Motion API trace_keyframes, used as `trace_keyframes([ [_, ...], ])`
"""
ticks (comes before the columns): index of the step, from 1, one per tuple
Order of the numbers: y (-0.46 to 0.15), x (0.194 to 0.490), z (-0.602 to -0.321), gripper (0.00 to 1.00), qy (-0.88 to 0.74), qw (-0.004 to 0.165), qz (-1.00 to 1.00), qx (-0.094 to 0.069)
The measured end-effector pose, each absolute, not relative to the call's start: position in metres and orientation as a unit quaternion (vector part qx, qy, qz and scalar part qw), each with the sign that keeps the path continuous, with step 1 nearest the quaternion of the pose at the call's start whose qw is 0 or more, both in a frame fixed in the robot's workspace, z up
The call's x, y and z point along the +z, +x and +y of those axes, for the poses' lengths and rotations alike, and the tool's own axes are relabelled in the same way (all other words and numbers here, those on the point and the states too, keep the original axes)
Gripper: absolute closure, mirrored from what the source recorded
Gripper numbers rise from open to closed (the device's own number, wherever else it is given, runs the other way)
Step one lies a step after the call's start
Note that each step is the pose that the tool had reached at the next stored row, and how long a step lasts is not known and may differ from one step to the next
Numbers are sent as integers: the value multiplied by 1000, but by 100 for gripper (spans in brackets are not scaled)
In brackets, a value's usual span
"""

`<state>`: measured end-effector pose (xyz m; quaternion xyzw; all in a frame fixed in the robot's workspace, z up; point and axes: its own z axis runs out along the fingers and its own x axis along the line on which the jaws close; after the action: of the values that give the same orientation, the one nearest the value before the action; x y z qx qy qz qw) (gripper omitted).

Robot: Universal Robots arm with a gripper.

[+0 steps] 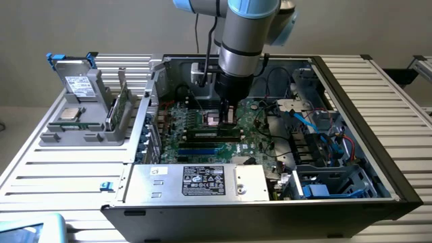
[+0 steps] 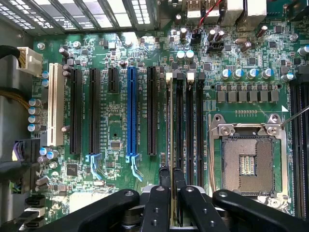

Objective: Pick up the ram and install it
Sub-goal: 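Insert the ram into the slot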

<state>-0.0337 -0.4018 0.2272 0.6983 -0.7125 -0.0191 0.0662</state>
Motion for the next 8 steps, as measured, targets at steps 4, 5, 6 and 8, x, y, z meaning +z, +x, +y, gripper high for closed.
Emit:
trace_keyframes([
  [4, -34, 226, -402, 85, 698, 66, -712, -19],
  [5, -34, 226, -402, 85, 698, 66, -712, -19],
  [6, -34, 225, -402, 85, 698, 66, -712, -19],
  [8, -34, 224, -401, 85, 698, 66, -713, -19],
])
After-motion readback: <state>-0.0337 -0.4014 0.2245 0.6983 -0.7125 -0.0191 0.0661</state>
